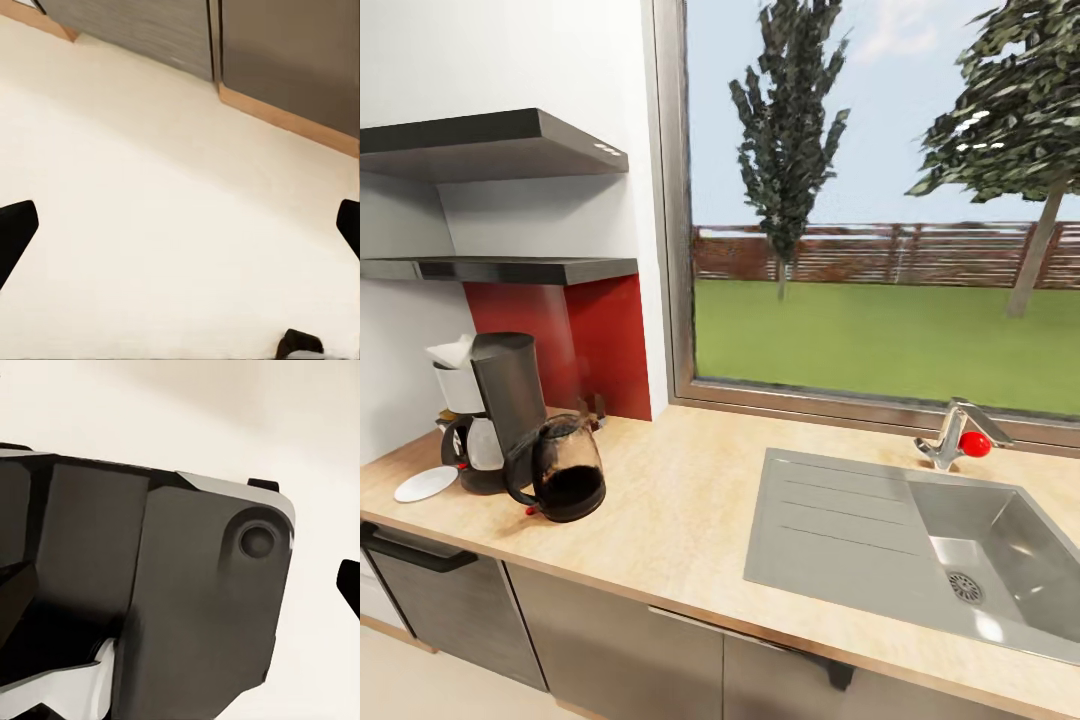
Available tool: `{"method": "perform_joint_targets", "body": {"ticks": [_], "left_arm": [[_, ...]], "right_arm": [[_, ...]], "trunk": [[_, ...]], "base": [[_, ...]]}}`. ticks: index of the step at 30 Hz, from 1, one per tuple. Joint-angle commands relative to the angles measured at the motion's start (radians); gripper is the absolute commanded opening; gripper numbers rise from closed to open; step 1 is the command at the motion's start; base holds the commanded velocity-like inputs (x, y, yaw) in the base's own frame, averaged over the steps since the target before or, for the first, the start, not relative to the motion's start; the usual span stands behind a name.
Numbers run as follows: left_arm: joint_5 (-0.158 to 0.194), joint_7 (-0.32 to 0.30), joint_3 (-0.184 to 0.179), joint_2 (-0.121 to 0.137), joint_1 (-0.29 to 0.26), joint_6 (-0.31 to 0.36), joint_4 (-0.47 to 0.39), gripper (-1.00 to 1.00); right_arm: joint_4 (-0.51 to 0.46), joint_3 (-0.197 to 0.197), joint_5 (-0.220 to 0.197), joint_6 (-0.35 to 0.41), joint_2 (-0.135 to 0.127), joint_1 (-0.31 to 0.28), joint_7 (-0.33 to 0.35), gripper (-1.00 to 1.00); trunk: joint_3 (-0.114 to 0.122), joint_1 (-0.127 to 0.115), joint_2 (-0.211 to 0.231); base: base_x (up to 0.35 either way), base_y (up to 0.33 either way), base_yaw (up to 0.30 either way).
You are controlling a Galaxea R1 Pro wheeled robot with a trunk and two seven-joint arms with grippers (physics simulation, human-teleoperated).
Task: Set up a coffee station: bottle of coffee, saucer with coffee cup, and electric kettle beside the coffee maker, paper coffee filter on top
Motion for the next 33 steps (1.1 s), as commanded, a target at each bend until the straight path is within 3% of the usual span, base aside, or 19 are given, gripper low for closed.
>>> {"method": "perform_joint_targets", "body": {"ticks": [1, 6, 7, 10, 13, 18, 25, 33], "left_arm": [[-0.019, 0.011, 0.008, 0.0, -0.001, -0.005, 0.021, 1.0], [-0.115, 0.162, 0.003, -0.001, -0.001, -0.003, 0.178, 1.0], [-0.179, 0.23, 0.002, -0.005, -0.001, 0.013, 0.228, 1.0], [-0.253, 0.283, 0.003, -0.008, -0.001, 0.06, 0.264, 1.0], [-0.332, 0.336, 0.005, -0.011, -0.001, 0.15, 0.296, 1.0], [-0.37, 0.362, 0.005, -0.02, -0.001, 0.212, 0.308, 1.0], [-0.38, 0.367, 0.004, -0.05, -0.002, 0.225, 0.31, 1.0], [-0.381, 0.366, 0.003, -0.058, -0.003, 0.225, 0.31, 1.0]], "right_arm": [[0.0, 0.008, -0.011, -0.003, 0.0, 0.0, 0.003, 1.0], [0.001, 0.008, -0.011, -0.003, -0.001, 0.0, 0.002, 1.0], [0.003, 0.008, -0.011, -0.003, -0.002, 0.0, 0.002, 1.0], [0.005, 0.009, -0.01, -0.002, -0.002, 0.0, 0.002, 1.0], [0.006, 0.009, -0.011, -0.002, -0.002, 0.0, 0.002, 1.0], [0.006, 0.008, -0.015, 0.0, -0.001, 0.0, 0.001, 1.0], [0.009, 0.008, -0.016, 0.002, -0.002, 0.0, 0.001, 1.0], [0.009, 0.008, -0.017, 0.002, -0.004, 0.0, 0.002, 1.0]], "trunk": [[0.0, 0.0, -0.001], [0.0, 0.0, -0.001], [0.0, 0.0, -0.001], [0.0, 0.0, -0.001], [0.0, 0.0, -0.001], [0.0, 0.0, -0.001], [0.0, 0.0, -0.001], [0.0, 0.0, -0.001]], "base": [[0.0, 0.0, 0.0], [0.0, 0.0, 0.0], [0.0, 0.0, 0.0], [0.0, 0.0, 0.0], [0.0, 0.0, 0.0], [0.0, 0.0, 0.0], [0.0, 0.0, -0.001], [0.0, 0.0, -0.034]]}}
